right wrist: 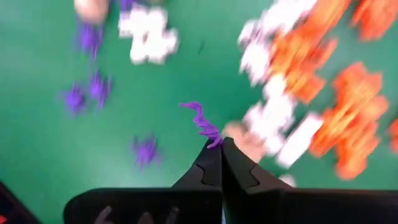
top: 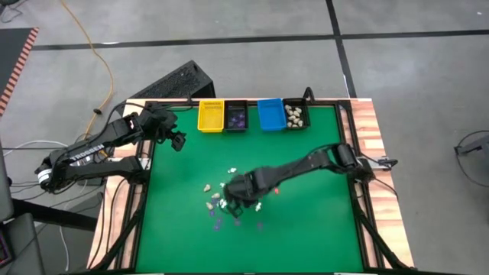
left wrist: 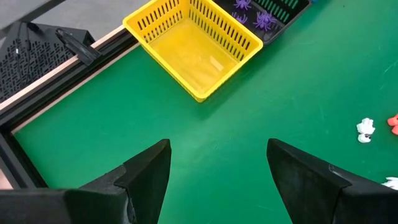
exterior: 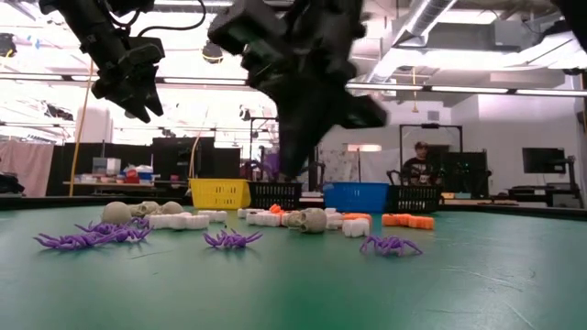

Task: Sort Halloween decoration
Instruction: Put the purple spider toy into the left black basket

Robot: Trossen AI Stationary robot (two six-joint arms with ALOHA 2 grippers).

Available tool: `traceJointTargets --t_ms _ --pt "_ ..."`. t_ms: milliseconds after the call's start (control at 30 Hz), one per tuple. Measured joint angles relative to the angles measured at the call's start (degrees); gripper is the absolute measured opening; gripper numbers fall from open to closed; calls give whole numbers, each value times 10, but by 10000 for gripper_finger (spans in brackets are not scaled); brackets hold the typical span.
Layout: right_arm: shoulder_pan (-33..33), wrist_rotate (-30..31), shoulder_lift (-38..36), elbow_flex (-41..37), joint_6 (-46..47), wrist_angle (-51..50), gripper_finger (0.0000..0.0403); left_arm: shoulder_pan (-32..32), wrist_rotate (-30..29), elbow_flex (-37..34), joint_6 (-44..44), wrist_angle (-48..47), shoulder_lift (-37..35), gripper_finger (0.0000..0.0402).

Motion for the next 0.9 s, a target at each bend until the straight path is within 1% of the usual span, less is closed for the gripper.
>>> traceJointTargets --t_ms 200,400,533,667,800,900 --pt "-102 2 -1 20 -125 1 14 0 0 0 0 -1 0 256" --pt "-211 15 -1 32 -205 11 14 0 0 0 0 -3 0 256" --pt "-279 21 -1 35 -223 36 14 0 0 0 0 -3 0 256" --pt "-332 21 -1 35 -226 72 14 0 0 0 0 -3 0 256" --pt "-365 16 -2 35 -225 103 14 0 0 0 0 -3 0 256" --pt "-378 4 -2 35 -229 116 31 0 0 0 0 -3 0 256"
